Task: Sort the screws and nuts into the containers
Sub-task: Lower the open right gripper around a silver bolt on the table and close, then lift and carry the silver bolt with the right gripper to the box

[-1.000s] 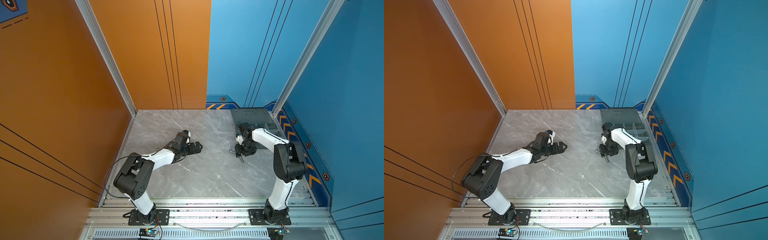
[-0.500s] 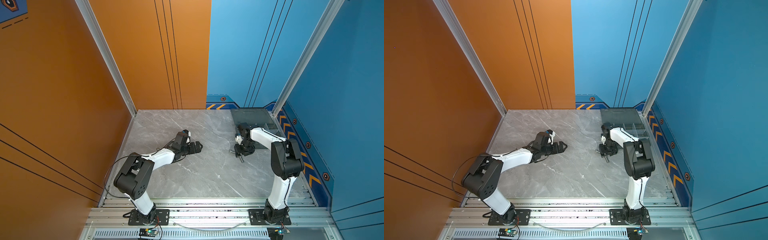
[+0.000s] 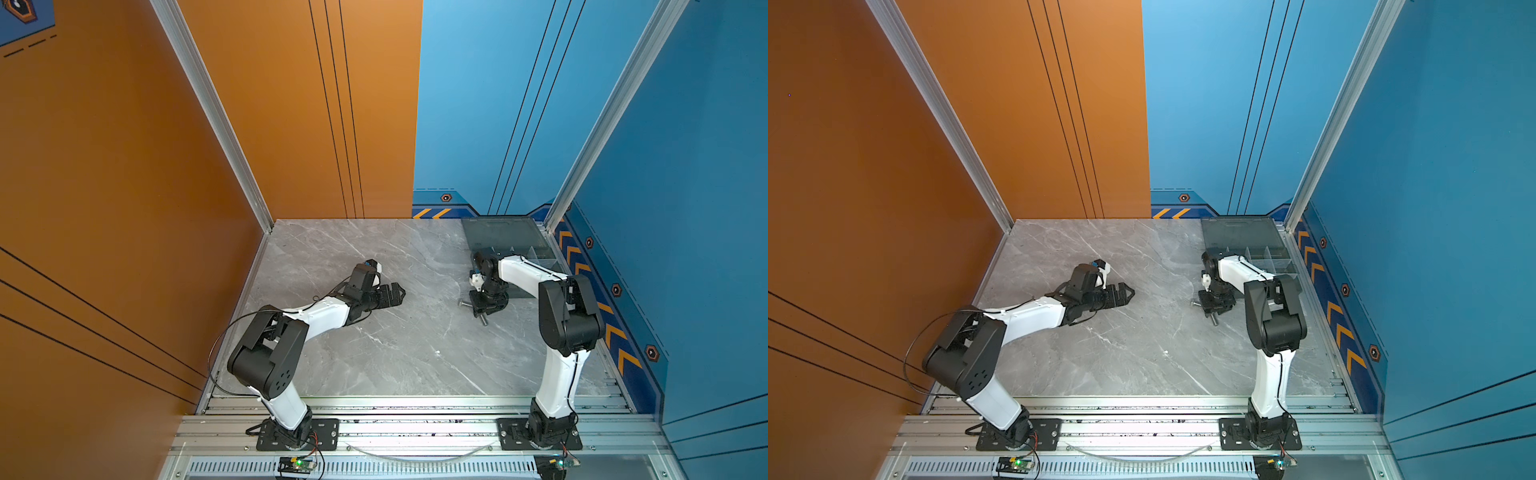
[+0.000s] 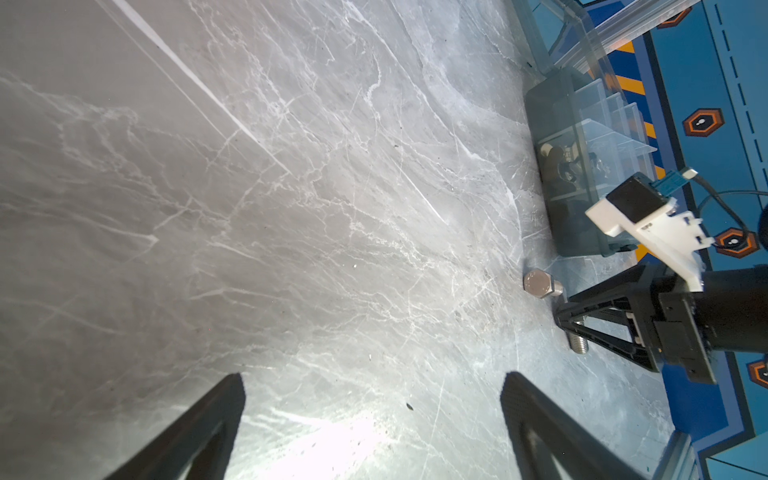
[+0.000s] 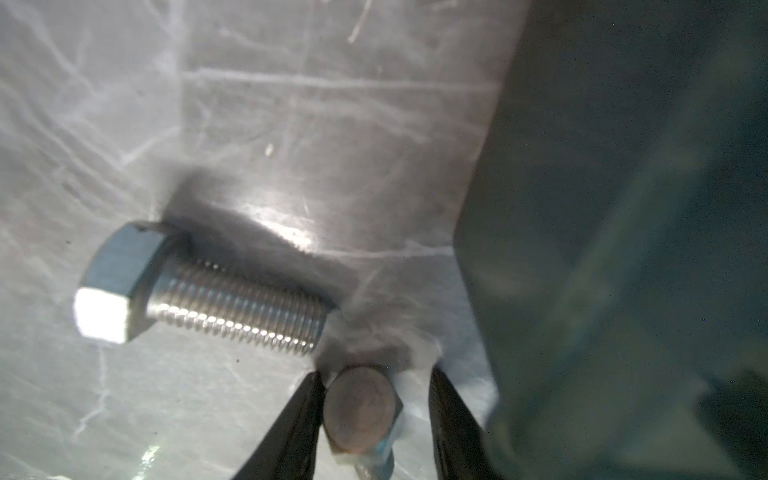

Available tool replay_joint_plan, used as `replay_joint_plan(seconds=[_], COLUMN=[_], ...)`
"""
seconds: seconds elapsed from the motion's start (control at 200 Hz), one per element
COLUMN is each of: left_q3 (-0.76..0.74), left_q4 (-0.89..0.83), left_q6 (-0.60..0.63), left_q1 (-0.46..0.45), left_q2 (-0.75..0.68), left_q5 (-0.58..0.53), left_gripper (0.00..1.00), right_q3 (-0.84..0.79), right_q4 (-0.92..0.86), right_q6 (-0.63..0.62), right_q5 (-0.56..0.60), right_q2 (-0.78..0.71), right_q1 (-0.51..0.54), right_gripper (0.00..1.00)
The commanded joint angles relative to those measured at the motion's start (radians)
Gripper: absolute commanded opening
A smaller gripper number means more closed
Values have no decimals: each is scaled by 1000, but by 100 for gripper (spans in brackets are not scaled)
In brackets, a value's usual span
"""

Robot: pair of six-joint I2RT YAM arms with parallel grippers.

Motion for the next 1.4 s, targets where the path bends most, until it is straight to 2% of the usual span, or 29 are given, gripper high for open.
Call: replay_joint_plan(seconds=[0.0,0.235,0.385,0.511,0.661,0.846,1.131,1.397], left_q3=[11,12,13,10,0,-9,-21,-31], left_q4=[-23,-22,-18,-4,23,25,26,34], left_q6=[2,1,1,0,-12,-14,-14,-19], left_q1=[-6,-5,-6,-4,1,5,12,12], left_q2=[3,6,7,6,2,-5,-25,-28], left_q5=[-5,-4,-3,8,24,25,17,13], left_gripper=[98,98,98,98,98,98,98,98], right_q3=[9,-2,-15,-31,-55,-67,-96,-80], right_q4=[-25,-21,-13,10,63,123,297,407], right_q6=[3,21,33,45,82,171,440,576], right_q5=[-1,-37,-114,-217,-348,-411,-393,-378], right_q2=[19,4,-48,-125,-201,-246,-259,-219], right_q1=[8,0,-17,-47,-137,-286,-566,-673], right_gripper=[36,9,0,0,0,0,0,0])
